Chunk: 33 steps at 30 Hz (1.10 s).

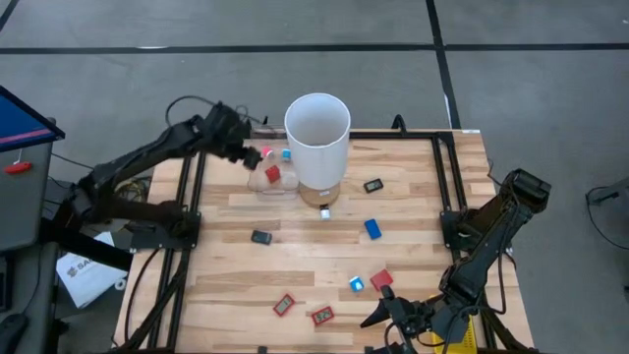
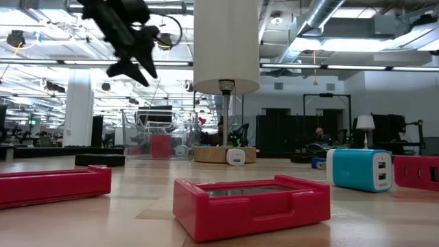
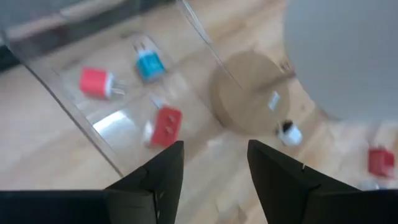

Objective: Pick & Place Office items
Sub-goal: Put the white charger adapter into the transparent bin

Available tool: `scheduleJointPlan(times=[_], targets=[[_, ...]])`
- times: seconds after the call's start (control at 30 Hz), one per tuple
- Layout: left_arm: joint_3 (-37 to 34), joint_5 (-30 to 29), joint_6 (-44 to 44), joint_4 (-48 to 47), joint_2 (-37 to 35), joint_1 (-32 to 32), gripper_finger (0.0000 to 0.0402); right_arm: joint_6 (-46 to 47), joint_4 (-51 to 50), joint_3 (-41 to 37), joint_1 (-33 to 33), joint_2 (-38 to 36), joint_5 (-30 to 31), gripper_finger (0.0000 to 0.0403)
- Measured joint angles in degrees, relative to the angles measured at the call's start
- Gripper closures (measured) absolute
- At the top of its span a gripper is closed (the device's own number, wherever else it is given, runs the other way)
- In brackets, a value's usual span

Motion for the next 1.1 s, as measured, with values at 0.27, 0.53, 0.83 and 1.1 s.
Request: scheduleJointPlan(times=[0.27,0.53,0.83,1.1], targets=[[-14.3,0.0,-0.6,10.5,-15.0,-12.7,0.023,-0.9,0.5,0.0,-0.2,0.0,-0.1,0.0106],[-27.4,0.1,-2.9,31.9,-24.0,-32.7,0.023,3.6,-8.0,0.0,-1.7,-1.9,0.0,0.0106],[-38.5,-10.6,8.6,62.8,-21.9,-53.7,0.023,13.6,-19.8,0.0,-7.6,-2.6,-3.4,0.0106],[-39.8,-25.6,12.8,67.0,-15.1,-62.7,0.023,21.4,-28.9,0.0,-13.1,-2.6,-3.0,0.0106]])
